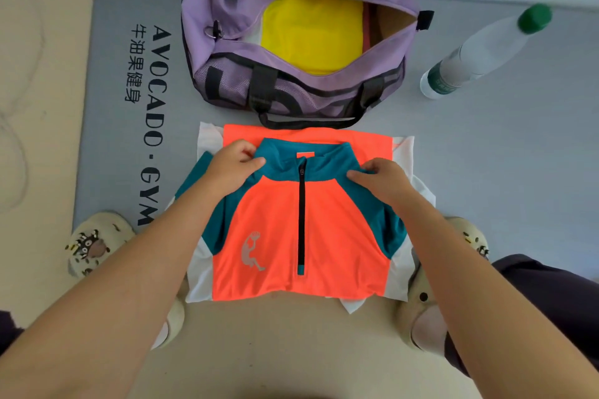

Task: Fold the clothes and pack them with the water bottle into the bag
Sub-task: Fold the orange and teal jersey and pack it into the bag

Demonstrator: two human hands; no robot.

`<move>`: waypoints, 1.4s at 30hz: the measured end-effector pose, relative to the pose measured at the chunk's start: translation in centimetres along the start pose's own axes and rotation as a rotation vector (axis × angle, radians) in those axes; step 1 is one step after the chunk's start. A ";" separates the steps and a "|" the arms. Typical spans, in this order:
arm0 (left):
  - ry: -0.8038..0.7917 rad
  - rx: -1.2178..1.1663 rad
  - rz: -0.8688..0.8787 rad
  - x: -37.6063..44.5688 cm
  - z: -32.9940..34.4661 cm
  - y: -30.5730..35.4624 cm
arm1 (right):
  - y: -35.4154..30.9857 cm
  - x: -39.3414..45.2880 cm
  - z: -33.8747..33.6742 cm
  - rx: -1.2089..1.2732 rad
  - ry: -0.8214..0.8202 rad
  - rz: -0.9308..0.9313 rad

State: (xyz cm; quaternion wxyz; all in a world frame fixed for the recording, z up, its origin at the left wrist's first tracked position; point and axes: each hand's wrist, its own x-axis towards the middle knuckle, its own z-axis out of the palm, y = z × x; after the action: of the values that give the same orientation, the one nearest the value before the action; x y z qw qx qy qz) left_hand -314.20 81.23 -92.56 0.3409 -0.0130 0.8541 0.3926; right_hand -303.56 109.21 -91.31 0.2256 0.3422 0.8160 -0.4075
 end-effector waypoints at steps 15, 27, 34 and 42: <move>0.292 0.347 0.241 1.9 1.0 -0.3 | -2.1 2.7 0.9 -0.257 0.135 -0.146; 0.108 0.603 0.166 4.3 -1.0 2.7 | -4.2 4.6 0.9 -0.612 0.111 -0.205; 0.526 0.367 0.220 2.2 -1.5 0.5 | -2.9 2.3 1.1 -0.454 0.511 -0.261; 0.238 0.322 0.125 1.5 1.7 1.1 | -3.3 2.0 2.4 -0.272 0.189 -0.015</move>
State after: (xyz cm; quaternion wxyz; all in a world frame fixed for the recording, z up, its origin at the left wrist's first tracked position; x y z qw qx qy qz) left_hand -314.67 83.49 -93.54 0.2104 0.0482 0.9392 0.2672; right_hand -307.13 106.54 -92.25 0.1890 0.3392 0.8838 -0.2608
